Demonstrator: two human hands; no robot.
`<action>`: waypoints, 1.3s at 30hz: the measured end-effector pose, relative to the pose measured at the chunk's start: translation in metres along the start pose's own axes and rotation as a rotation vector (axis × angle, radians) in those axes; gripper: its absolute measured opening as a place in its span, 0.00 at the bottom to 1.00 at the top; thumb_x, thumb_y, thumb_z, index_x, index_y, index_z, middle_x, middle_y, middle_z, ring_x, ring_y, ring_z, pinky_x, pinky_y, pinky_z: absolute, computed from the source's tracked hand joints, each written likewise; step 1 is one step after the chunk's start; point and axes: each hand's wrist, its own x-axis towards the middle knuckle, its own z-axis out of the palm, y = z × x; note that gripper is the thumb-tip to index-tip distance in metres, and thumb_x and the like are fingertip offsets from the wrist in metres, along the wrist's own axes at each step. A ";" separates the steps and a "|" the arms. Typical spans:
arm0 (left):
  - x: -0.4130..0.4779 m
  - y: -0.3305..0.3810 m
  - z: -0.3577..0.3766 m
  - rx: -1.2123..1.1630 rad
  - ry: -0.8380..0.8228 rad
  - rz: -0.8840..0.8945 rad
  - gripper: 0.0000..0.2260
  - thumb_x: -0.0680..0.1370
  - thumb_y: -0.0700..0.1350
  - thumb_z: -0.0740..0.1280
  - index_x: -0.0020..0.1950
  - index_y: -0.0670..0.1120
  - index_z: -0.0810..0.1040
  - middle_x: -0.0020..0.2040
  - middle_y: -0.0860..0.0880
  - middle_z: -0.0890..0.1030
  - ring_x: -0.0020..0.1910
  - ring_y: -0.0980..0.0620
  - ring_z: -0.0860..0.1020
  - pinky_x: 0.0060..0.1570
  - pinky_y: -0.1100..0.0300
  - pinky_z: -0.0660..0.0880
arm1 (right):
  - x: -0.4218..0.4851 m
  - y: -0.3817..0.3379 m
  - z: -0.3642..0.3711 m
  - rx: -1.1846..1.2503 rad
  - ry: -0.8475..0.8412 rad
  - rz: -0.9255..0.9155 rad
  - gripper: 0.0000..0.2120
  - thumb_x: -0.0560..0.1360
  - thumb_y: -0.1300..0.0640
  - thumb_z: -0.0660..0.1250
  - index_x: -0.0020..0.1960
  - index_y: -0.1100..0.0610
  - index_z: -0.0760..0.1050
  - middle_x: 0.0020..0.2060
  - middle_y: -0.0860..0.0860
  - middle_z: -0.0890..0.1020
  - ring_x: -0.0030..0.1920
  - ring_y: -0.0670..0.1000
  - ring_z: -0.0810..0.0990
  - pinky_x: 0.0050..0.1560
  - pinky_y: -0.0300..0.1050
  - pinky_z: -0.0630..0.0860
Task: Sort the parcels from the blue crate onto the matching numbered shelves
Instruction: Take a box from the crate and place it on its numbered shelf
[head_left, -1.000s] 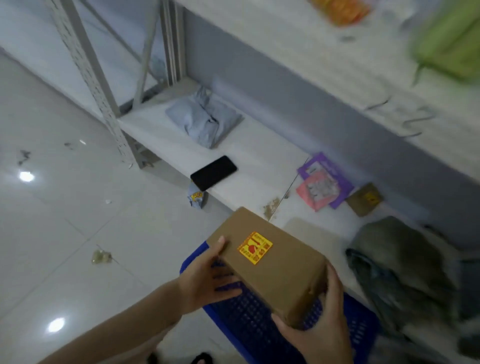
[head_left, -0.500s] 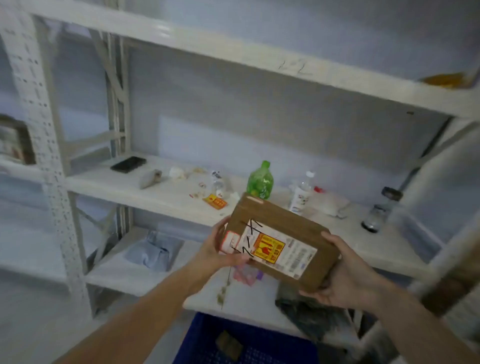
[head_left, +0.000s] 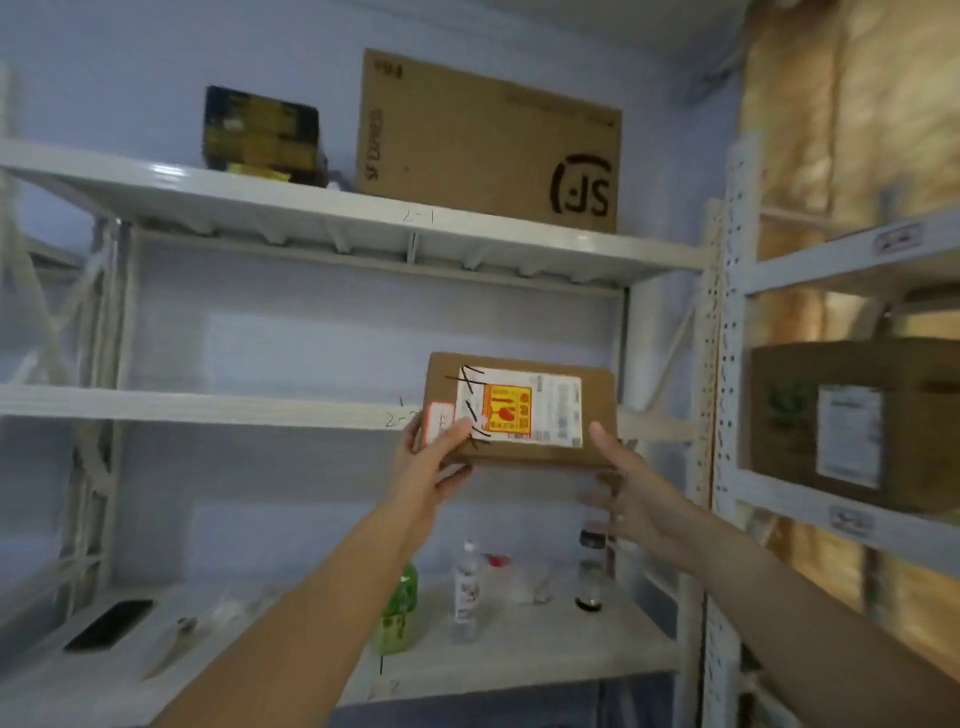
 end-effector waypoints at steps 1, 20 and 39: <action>-0.001 0.007 0.018 -0.059 -0.009 0.019 0.27 0.71 0.44 0.73 0.68 0.48 0.69 0.59 0.44 0.80 0.53 0.48 0.80 0.53 0.52 0.78 | -0.003 -0.008 0.003 0.045 0.013 -0.038 0.54 0.55 0.27 0.72 0.75 0.43 0.54 0.72 0.54 0.65 0.65 0.58 0.72 0.54 0.55 0.78; -0.025 0.035 0.129 0.235 -0.484 -0.017 0.21 0.75 0.42 0.68 0.68 0.49 0.70 0.58 0.47 0.81 0.55 0.48 0.81 0.52 0.56 0.80 | -0.043 -0.125 -0.047 -0.201 0.162 -0.443 0.19 0.77 0.45 0.63 0.67 0.47 0.70 0.50 0.46 0.83 0.45 0.42 0.82 0.43 0.36 0.77; -0.052 0.012 0.187 0.753 -0.377 0.314 0.19 0.79 0.41 0.62 0.71 0.47 0.69 0.61 0.47 0.78 0.60 0.47 0.76 0.64 0.49 0.73 | -0.080 -0.084 -0.078 -0.561 0.425 -0.404 0.21 0.76 0.60 0.67 0.67 0.59 0.69 0.61 0.51 0.79 0.62 0.51 0.76 0.64 0.48 0.72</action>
